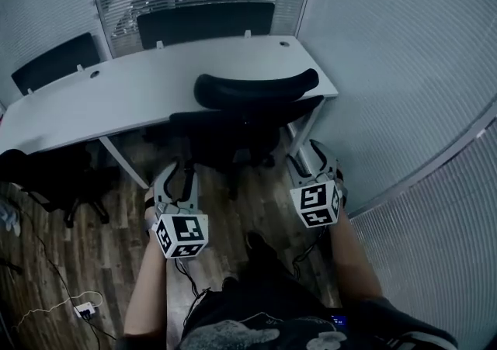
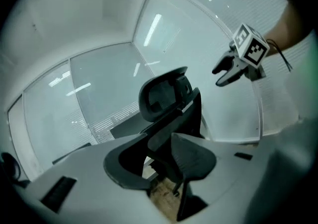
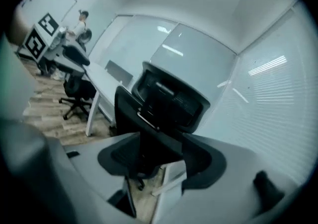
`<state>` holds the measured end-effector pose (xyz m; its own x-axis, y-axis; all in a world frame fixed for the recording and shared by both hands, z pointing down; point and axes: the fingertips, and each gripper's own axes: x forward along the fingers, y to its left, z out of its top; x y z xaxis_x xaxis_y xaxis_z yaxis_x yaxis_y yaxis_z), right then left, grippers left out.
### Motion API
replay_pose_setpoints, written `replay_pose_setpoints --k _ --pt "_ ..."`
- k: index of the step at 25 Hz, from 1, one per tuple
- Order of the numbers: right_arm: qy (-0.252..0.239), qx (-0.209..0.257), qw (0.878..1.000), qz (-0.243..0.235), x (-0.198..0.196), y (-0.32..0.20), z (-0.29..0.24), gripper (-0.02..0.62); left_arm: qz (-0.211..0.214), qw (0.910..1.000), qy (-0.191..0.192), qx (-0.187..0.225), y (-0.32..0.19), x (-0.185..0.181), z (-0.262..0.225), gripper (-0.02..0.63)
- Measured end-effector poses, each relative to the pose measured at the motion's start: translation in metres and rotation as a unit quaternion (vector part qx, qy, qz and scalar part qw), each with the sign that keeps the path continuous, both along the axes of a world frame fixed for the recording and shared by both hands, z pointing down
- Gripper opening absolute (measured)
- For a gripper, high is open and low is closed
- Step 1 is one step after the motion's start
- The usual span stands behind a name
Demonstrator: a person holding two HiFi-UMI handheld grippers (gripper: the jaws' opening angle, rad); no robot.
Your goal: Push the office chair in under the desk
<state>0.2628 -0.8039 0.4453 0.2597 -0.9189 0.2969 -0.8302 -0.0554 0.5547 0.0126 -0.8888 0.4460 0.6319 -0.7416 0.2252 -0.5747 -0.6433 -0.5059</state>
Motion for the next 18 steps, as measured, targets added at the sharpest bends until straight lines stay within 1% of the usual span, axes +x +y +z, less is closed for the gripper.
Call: replay_pose_setpoints --k 2,4,5,6,8,9,12,15,18 --pt "-0.044 0.028 0.998 -0.038 -0.03 0.008 -0.008 0.272 0.013 0.9988 0.04 -0.024 0.014 -0.007 -0.005 0.139" --pt "-0.083 0.049 0.993 -0.062 -0.054 0.014 -0.016 0.267 0.02 0.9971 0.063 -0.039 0.024 -0.013 -0.009 0.116" --pt "-0.095 0.057 0.992 -0.065 -0.063 0.018 -0.019 0.251 0.023 0.9965 0.069 -0.04 0.029 -0.015 -0.012 0.104" --pt "-0.103 0.063 0.991 -0.063 -0.068 0.021 -0.022 0.216 0.025 0.9962 0.074 -0.039 0.033 -0.016 -0.015 0.098" --pt "-0.11 0.072 0.99 -0.055 -0.074 0.028 -0.023 0.102 0.024 0.9957 0.082 -0.035 0.042 -0.019 -0.019 0.097" --pt "-0.109 0.075 0.99 -0.052 -0.076 0.032 -0.023 0.084 0.023 0.9954 0.086 -0.035 0.046 -0.02 -0.02 0.097" --pt "-0.103 0.077 0.99 -0.054 -0.081 0.045 -0.023 0.057 0.017 0.9939 0.102 -0.039 0.059 -0.022 -0.023 0.097" --pt "-0.119 0.076 0.988 -0.061 -0.082 0.054 -0.024 0.043 0.017 0.9921 0.114 -0.049 0.071 -0.018 -0.024 0.097" --pt "-0.131 0.071 0.986 -0.072 -0.081 0.065 -0.022 0.041 0.011 0.9926 0.112 -0.047 0.086 -0.014 -0.024 0.097"
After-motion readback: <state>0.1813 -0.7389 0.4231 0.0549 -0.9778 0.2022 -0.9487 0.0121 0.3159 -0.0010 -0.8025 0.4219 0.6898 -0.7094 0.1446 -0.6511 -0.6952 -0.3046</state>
